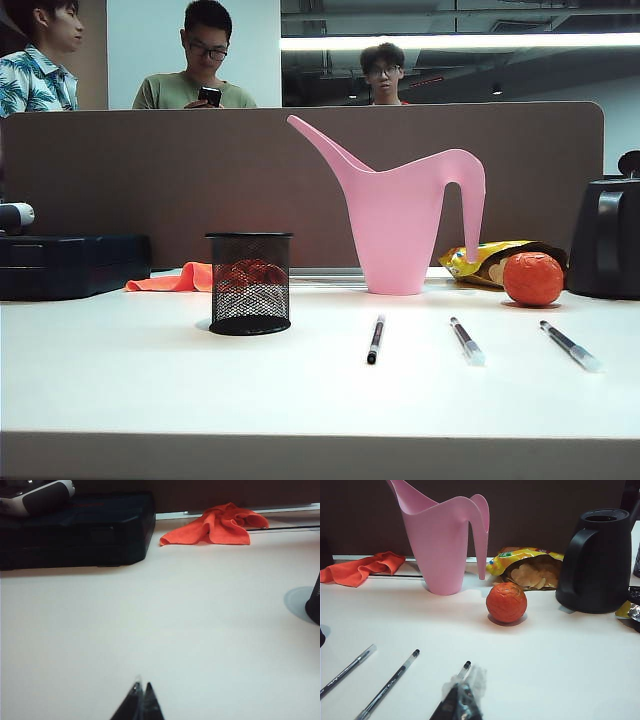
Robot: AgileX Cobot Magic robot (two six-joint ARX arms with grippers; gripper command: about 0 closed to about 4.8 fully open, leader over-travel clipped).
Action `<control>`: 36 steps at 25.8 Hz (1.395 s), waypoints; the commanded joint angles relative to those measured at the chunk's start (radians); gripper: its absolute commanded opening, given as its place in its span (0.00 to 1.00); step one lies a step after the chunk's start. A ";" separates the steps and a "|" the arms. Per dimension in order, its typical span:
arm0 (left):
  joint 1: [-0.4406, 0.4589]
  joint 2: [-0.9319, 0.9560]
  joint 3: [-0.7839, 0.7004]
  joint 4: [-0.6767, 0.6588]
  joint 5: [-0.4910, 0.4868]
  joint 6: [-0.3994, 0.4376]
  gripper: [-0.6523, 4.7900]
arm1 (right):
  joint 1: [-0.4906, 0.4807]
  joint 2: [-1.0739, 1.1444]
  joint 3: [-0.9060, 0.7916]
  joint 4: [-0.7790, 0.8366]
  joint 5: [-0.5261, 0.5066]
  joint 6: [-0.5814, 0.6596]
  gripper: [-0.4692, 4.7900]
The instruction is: Pick up a few water-based pens and put them in the pen basket.
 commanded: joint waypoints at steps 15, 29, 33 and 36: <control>0.001 0.000 0.002 0.008 0.000 -0.003 0.11 | 0.001 0.000 0.001 0.009 -0.001 -0.002 0.08; 0.001 0.000 0.003 0.008 0.148 -0.003 0.11 | 0.002 0.047 0.266 -0.344 0.001 0.107 0.08; 0.001 0.000 0.005 0.002 0.245 -0.003 0.11 | 0.001 0.151 0.378 -0.420 0.000 0.168 0.08; 0.001 0.000 0.005 -0.005 0.322 -0.003 0.11 | 0.002 0.249 0.441 -0.472 -0.007 0.221 0.08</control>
